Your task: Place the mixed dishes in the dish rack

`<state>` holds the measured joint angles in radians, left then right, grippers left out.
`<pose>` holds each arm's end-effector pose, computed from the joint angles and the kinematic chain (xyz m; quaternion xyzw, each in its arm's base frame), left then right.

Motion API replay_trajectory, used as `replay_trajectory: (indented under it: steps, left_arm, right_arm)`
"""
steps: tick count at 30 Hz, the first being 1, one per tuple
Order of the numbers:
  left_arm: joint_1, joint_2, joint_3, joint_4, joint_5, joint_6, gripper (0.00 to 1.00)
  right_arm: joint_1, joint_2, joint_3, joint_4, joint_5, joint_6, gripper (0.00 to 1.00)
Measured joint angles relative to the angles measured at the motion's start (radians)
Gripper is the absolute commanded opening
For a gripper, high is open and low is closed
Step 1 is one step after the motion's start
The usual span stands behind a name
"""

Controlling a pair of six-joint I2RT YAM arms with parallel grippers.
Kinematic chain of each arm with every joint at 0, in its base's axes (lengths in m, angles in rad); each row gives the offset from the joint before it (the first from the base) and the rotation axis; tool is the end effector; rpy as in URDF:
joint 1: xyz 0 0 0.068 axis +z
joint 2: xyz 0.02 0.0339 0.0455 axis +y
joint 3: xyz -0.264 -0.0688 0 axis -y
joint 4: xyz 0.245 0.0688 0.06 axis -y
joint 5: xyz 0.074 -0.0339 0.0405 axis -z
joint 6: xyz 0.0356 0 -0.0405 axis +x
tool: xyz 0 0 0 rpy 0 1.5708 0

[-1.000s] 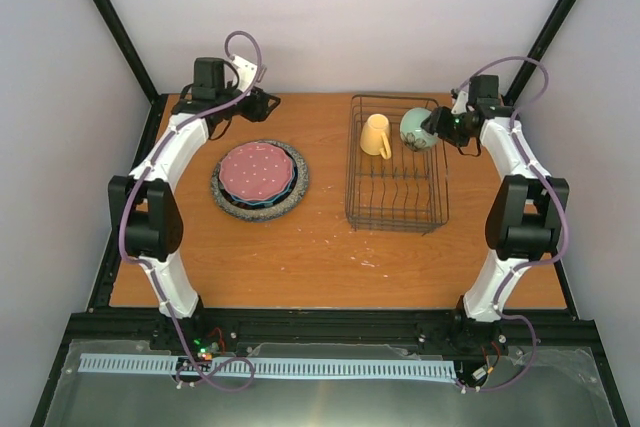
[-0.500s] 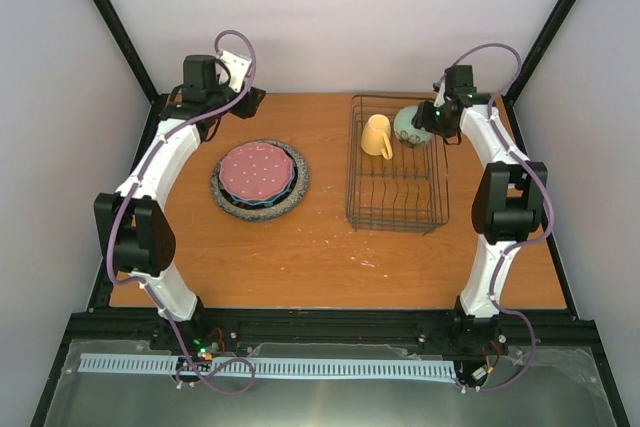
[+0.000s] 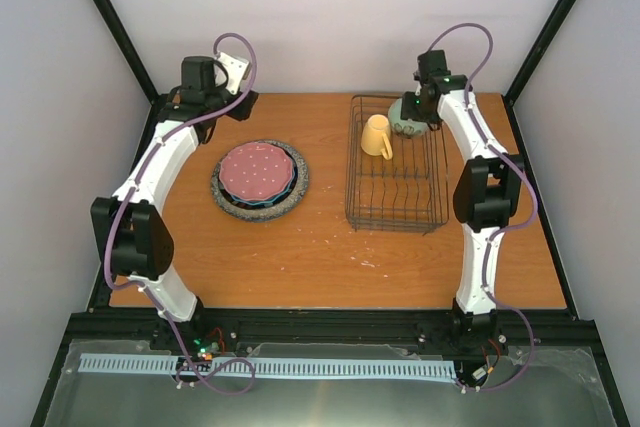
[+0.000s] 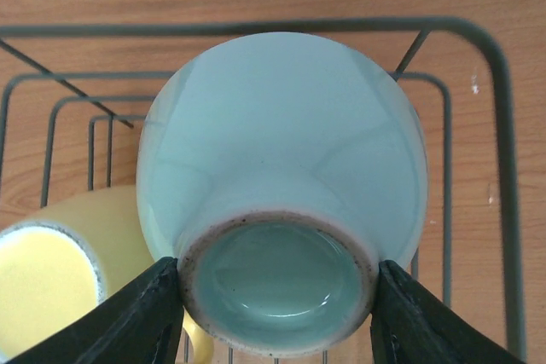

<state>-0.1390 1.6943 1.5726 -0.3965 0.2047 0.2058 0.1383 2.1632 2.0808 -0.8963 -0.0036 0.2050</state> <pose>0.3927 -0.0622 0.3514 0.1981 0.8386 -0.0716 0.5024 0.4731 0.0660 0.2812 0.0314 0.9560 0.0515 0.2872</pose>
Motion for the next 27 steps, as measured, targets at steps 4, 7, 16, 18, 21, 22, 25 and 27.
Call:
replay_trajectory:
  steps: [4, 7, 16, 18, 21, 22, 25, 27]
  left_arm:
    - [0.000, -0.018, -0.001, -0.028, -0.027, 0.015, 0.61]
    - [0.000, -0.027, -0.006, -0.045, -0.055, 0.027, 0.61]
    - [0.000, -0.050, -0.023, -0.067, -0.080, 0.044, 0.67]
    - [0.000, -0.053, -0.026, -0.069, -0.086, 0.050, 0.71]
    - [0.000, -0.058, -0.040, -0.071, -0.108, 0.059, 0.77]
    - [0.000, -0.061, -0.048, -0.072, -0.114, 0.064, 0.79]
    - [0.004, -0.076, -0.080, -0.074, -0.135, 0.074, 0.82]
    - [0.011, -0.083, -0.093, -0.077, -0.134, 0.079, 0.84]
  right_arm:
    - [0.021, 0.025, 0.006, -0.046, 0.023, -0.003, 0.03]
    - [0.026, 0.034, 0.005, -0.084, 0.035, -0.006, 0.03]
    - [0.027, 0.039, 0.005, -0.126, 0.072, -0.015, 0.03]
    - [0.027, 0.047, 0.005, -0.126, 0.074, -0.017, 0.03]
    - [0.028, 0.063, 0.005, -0.122, 0.068, -0.019, 0.03]
    - [0.028, 0.069, 0.005, -0.121, 0.068, -0.021, 0.03]
    - [0.030, 0.091, 0.005, -0.120, 0.068, -0.022, 0.03]
    - [0.030, 0.099, 0.005, -0.120, 0.069, -0.023, 0.06]
